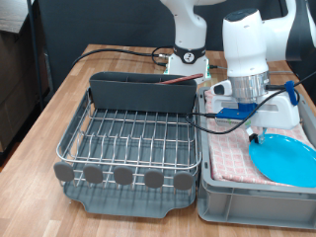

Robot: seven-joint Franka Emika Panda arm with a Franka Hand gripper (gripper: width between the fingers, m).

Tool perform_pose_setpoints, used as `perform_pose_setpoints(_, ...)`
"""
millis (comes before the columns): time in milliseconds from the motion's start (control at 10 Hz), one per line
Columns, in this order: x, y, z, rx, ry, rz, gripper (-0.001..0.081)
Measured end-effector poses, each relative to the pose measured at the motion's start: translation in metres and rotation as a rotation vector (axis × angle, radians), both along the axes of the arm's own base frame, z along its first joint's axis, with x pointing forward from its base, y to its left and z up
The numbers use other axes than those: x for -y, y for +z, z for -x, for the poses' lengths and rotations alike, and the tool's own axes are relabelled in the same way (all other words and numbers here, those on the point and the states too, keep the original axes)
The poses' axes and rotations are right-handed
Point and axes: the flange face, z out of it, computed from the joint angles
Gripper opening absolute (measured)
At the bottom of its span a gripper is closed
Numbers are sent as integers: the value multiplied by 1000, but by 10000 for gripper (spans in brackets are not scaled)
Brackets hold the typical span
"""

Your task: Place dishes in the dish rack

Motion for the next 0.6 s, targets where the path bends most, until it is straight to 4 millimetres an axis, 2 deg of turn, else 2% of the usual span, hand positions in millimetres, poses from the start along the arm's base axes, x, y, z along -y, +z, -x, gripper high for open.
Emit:
perform_pose_setpoints(300,-2,12,-5,-30,4,53,37)
perform_pose_setpoints(600,-1,42,-9,-75,-7,112,37)
